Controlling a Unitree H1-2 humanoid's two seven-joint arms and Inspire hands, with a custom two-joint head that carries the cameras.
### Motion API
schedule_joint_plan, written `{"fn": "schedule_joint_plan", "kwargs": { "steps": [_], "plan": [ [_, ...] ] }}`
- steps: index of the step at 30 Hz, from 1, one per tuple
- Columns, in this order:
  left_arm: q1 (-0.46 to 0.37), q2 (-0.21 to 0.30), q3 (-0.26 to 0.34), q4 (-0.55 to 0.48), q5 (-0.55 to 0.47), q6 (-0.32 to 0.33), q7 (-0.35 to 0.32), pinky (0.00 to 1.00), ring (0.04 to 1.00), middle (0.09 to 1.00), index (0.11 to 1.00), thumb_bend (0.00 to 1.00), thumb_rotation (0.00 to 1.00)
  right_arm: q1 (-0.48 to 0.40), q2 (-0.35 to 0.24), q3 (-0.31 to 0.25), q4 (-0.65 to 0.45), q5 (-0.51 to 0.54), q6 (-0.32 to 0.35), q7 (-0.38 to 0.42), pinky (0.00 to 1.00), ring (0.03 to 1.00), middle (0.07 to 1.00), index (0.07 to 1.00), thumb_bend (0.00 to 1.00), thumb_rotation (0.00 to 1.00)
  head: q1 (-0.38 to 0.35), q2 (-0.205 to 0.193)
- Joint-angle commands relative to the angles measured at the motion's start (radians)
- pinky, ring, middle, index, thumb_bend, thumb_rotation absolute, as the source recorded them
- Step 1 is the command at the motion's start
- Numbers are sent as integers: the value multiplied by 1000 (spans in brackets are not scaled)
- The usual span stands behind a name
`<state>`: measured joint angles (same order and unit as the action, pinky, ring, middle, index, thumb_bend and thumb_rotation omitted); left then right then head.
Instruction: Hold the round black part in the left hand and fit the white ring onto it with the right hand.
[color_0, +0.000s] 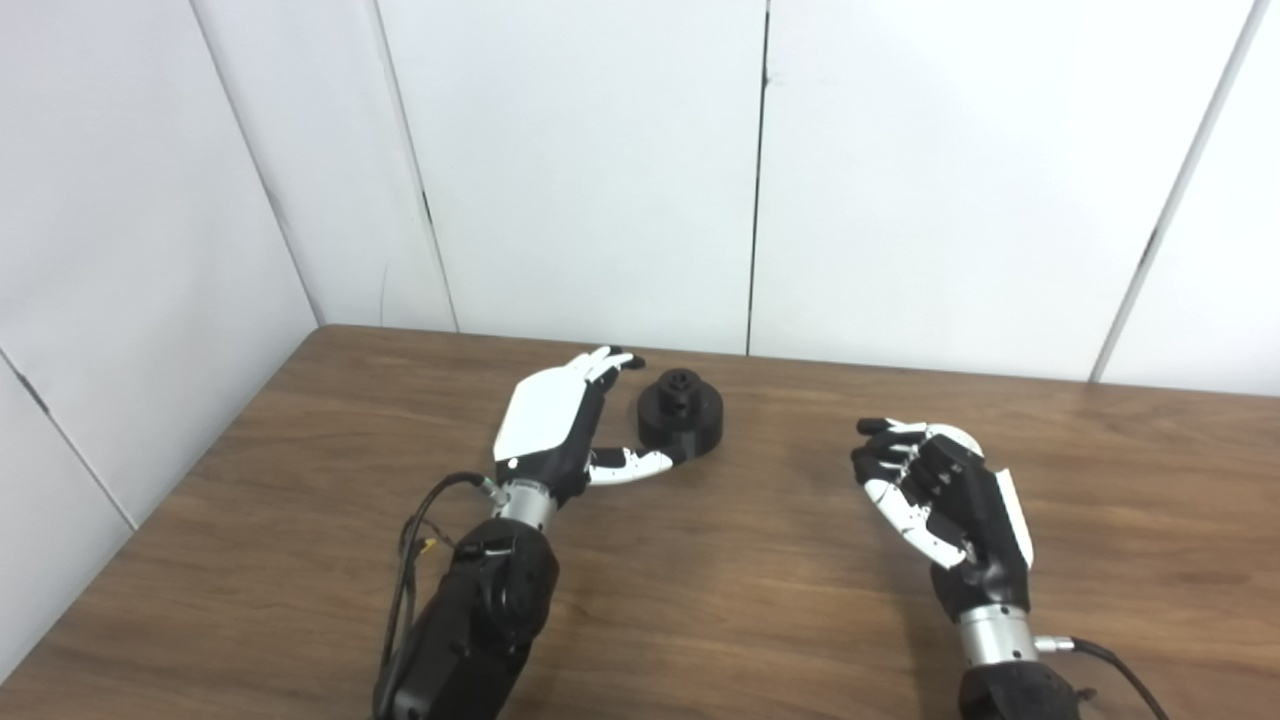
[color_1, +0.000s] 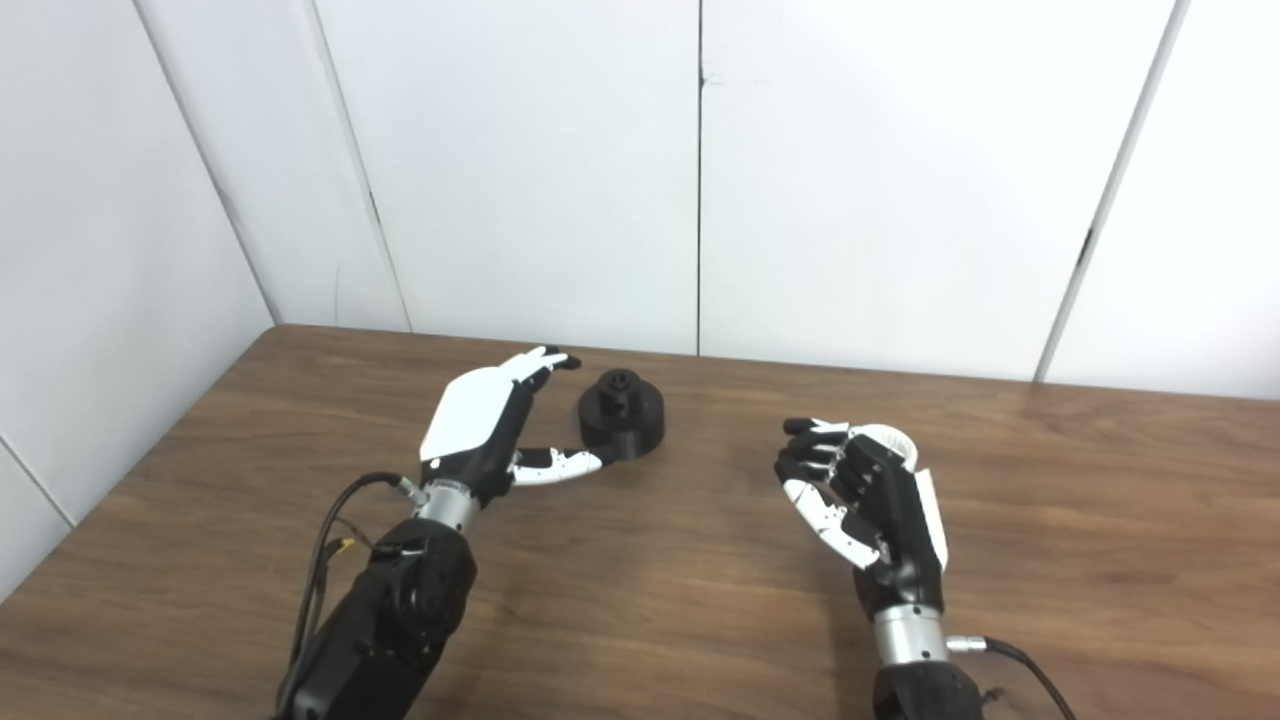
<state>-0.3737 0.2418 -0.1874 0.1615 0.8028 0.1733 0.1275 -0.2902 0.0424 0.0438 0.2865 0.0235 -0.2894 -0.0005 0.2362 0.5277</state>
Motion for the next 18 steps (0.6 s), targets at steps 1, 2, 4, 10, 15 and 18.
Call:
{"fn": "schedule_joint_plan", "kwargs": {
  "steps": [1, 2, 4, 10, 15, 18],
  "plan": [
    [-66, 25, -12, 1, 42, -8, 40, 837, 934, 937, 813, 819, 502, 77, -40, -13, 90, -2, -22, 16, 509, 587, 670, 498, 506, 157, 1, 1],
    [-72, 27, -19, 12, 51, -5, 43, 847, 940, 941, 814, 823, 515, 77, -40, -13, 87, -2, -19, 16, 508, 587, 670, 498, 506, 157, -3, 0],
    [-83, 29, -28, 30, 61, 0, 46, 889, 960, 951, 817, 840, 542, 78, -41, -13, 84, -2, -16, 16, 511, 587, 670, 498, 506, 158, -6, 0],
    [-130, 38, -61, 97, 80, 14, 26, 982, 1000, 994, 845, 926, 649, 80, -43, -14, 76, 3, -15, 20, 511, 591, 673, 498, 506, 157, -12, 1],
    [-174, 52, -92, 145, 85, 49, -36, 1000, 1000, 1000, 899, 995, 732, 81, -43, -16, 69, 8, -5, 19, 504, 585, 668, 498, 507, 157, -16, 2],
    [-197, 56, -106, 173, 86, 75, -65, 1000, 1000, 1000, 936, 1000, 741, 82, -43, -16, 63, 11, 2, 19, 493, 577, 665, 498, 507, 157, -19, 2]
  ]
}}
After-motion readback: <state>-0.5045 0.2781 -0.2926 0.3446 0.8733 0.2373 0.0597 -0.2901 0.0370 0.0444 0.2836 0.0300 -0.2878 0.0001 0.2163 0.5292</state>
